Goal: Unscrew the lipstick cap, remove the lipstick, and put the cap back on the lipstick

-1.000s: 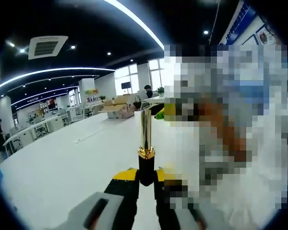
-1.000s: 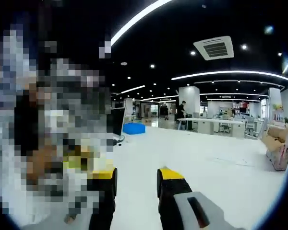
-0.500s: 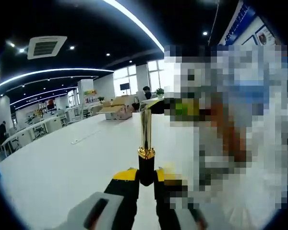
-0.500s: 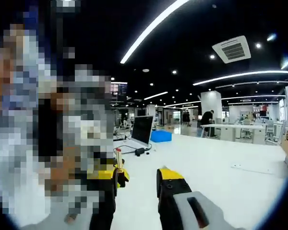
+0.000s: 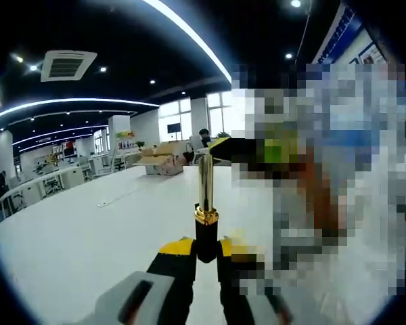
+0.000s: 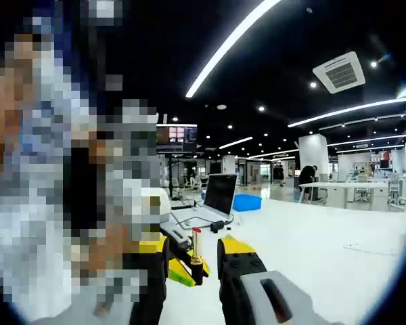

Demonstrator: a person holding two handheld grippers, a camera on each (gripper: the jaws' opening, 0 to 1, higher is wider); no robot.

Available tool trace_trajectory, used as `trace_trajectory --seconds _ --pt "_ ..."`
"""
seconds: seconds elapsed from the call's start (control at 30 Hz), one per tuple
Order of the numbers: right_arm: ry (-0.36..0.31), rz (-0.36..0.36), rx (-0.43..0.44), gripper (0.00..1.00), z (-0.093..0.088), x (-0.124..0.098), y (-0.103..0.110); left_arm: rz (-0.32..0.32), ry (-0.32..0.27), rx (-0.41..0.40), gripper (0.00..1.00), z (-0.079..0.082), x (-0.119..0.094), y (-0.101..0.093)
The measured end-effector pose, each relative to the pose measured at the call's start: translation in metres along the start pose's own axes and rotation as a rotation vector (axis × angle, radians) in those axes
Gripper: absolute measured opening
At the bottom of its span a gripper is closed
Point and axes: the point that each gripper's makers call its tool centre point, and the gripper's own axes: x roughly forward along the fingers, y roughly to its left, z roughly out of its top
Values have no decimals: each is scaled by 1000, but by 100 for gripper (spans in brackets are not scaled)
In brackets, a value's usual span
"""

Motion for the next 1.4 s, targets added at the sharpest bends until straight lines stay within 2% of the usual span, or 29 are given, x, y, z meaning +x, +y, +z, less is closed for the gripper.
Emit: trace_trajectory --seconds 0.2,0.37,0.6,1.13,1.3,1.4 --pt "-7 19 13 27 1 0 5 -10 -18 7 13 6 -1 -4" --pt "-15 74 29 27 2 8 21 -18 -33 25 13 11 -2 -8" --pt "-18 105 31 27 2 12 31 -24 -42 39 13 14 -3 -11" --pt "-28 76 53 26 3 10 21 -50 -54 62 13 17 0 -19" --pt "-23 73 56 25 -1 14 20 -87 -51 78 13 17 4 -31" --pt "-15 82 51 20 -3 14 22 -99 -53 84 13 17 4 -35"
